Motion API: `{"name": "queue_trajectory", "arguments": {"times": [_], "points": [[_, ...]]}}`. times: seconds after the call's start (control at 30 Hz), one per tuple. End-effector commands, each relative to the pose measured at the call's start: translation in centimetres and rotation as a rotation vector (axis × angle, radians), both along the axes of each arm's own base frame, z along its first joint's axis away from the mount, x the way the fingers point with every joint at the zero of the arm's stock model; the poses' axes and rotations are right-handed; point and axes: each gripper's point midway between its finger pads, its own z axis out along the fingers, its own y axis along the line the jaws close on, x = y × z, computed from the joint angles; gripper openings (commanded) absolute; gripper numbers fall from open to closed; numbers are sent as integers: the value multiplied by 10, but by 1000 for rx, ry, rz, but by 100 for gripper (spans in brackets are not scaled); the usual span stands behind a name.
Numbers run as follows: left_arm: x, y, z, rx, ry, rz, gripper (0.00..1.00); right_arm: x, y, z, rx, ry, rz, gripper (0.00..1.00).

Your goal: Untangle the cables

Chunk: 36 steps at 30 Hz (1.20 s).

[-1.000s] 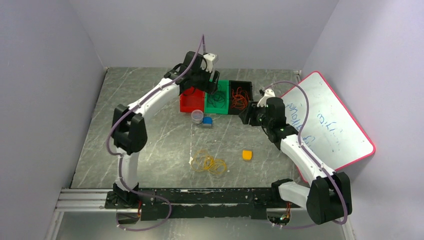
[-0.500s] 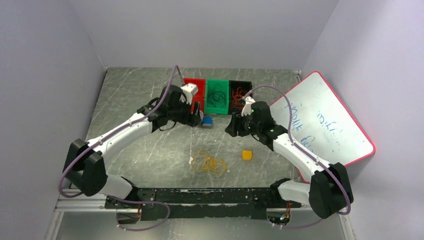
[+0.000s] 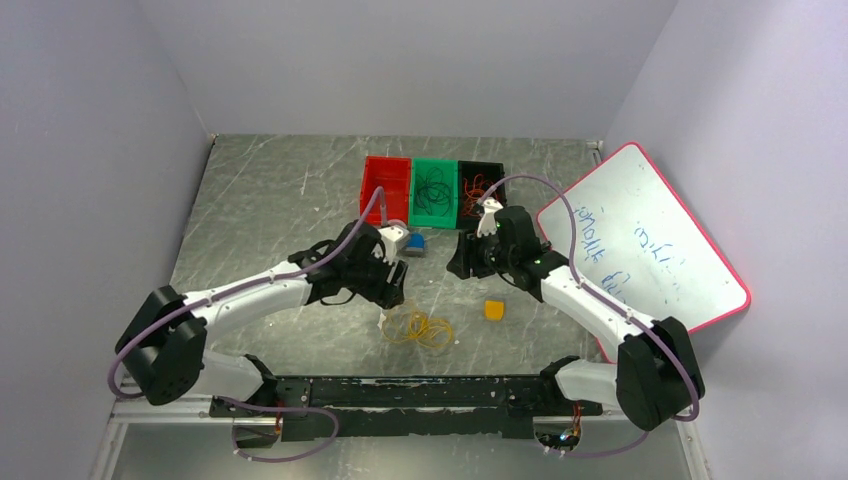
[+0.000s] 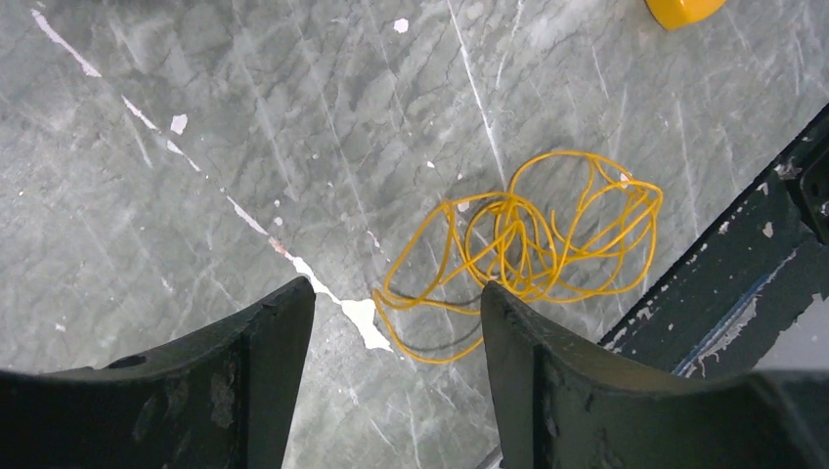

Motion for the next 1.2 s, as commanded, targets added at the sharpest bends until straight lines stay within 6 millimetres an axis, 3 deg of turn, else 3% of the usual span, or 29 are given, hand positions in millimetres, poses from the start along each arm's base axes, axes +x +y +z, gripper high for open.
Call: {"name": "queue_trajectory", "arguments": {"times": [0.0,0.37,0.6,0.83,1.03,1.17], "points": [[7,-16,-4,-15,-38,-53,65,2,1,-1,-10,-3,0,55],[9,-33,-24,-16,3,-120,46,5,1,-3,-23,-7,4,55],[17,-34,-21,-1,-11,-105,12,3,0,-3,-9,-11,-8,55],[28,-33,20,-31,-100,-65,7,6,2,6,28,-60,-18,56],[31,-35,64,-85,-172,-73,7,10,16,30,157,-152,-4,63],[34,-38,94,-128,-208,-63,7,13,28,51,258,-223,24,76]]}}
